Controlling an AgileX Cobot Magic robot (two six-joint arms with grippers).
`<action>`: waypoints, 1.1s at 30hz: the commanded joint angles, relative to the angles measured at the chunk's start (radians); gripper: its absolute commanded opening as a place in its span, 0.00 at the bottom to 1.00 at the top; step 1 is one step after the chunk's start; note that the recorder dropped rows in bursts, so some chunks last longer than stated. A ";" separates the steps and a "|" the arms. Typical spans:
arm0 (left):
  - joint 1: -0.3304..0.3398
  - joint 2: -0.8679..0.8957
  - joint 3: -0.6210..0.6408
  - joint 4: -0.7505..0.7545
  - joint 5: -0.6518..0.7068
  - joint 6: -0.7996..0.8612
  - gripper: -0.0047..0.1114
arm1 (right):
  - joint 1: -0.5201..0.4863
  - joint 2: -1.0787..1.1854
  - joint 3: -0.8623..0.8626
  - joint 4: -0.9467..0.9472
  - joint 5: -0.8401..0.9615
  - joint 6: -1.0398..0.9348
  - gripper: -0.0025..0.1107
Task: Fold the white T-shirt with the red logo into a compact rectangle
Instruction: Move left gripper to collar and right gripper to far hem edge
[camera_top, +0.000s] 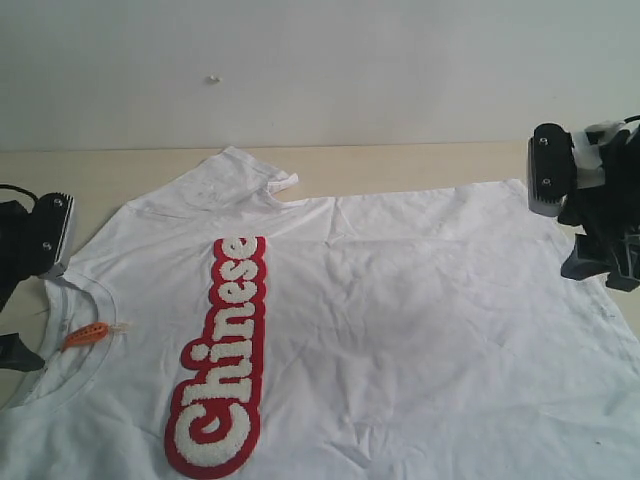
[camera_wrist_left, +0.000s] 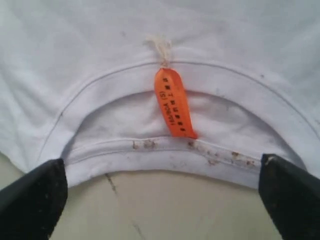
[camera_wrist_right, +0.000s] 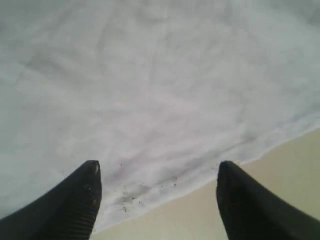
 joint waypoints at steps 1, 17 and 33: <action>-0.004 0.024 0.004 -0.008 0.000 0.004 0.93 | -0.004 0.008 0.002 0.053 0.058 -0.031 0.59; -0.004 0.024 0.004 0.001 -0.079 0.014 0.93 | -0.004 0.011 0.002 -0.017 0.058 -0.020 0.95; -0.001 0.022 0.004 -0.182 -0.417 -0.168 0.93 | -0.061 0.036 -0.182 -0.020 0.253 0.046 0.95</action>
